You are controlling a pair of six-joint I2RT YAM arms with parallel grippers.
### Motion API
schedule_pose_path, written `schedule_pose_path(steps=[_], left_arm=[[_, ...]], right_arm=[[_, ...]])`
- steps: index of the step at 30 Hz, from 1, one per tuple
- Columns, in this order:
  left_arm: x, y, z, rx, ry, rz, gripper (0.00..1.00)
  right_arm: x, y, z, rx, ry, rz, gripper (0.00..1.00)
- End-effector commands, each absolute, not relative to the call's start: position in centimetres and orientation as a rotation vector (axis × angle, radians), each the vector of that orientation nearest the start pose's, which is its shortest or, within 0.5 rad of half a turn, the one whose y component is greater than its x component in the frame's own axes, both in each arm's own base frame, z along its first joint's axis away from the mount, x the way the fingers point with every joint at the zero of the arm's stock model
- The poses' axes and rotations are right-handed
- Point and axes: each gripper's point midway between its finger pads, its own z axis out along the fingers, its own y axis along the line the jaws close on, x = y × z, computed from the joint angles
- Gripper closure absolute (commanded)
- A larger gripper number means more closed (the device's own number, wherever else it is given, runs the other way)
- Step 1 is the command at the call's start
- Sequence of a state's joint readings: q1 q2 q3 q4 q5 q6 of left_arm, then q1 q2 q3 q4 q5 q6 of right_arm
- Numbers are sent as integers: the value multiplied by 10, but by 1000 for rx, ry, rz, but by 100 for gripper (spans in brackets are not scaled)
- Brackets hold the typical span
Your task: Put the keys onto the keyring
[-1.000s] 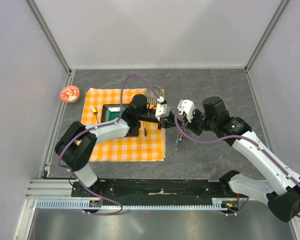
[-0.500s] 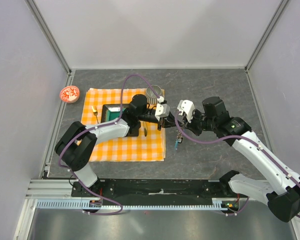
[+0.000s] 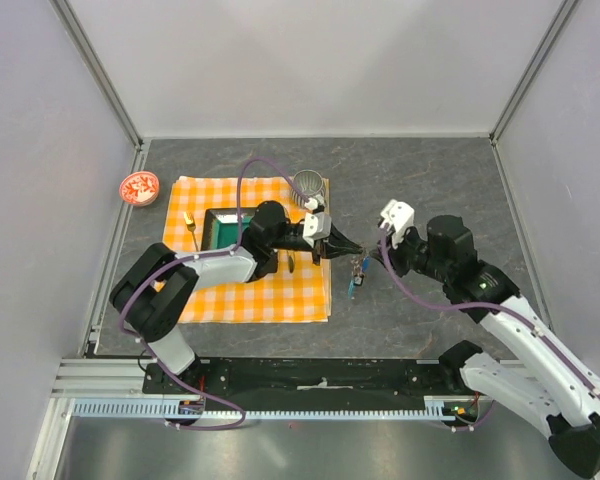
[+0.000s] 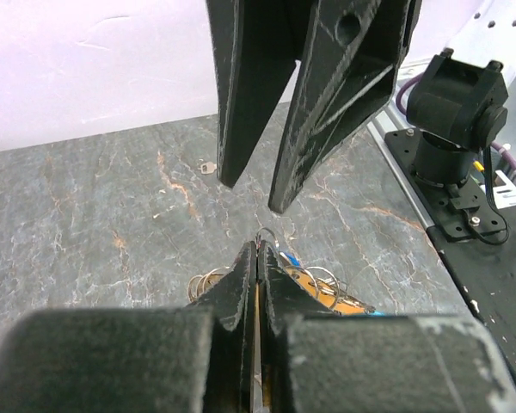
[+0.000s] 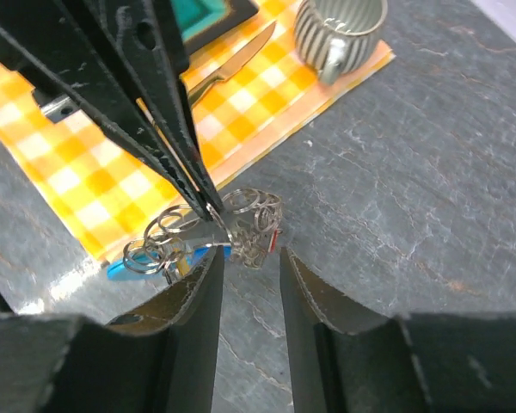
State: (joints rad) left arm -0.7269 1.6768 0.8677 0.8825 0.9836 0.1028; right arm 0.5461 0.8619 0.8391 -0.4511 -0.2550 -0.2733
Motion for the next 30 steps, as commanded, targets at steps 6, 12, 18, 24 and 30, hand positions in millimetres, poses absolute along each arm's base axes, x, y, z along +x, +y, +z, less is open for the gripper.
schedule_pose_path(steps=[6,12,18,24,30], left_arm=[[231,-392,263,1110,774,-1208,98],[228,-389,267,1099,738,-1201,98],[225,-385,264,1122,728,-1202,98],[230,-381,258,1192,730,-1162,98],[234,-381,255,1237,734,-1146,98]], right_arm=[[226,187,248,-528,1643,669,59],[221,196,242,-546,1629,747,59],[231,189,231,-589,1659,760,58],[246,179,238,-676,1624,801,56],[249,192,241,-761,1555,942,57]])
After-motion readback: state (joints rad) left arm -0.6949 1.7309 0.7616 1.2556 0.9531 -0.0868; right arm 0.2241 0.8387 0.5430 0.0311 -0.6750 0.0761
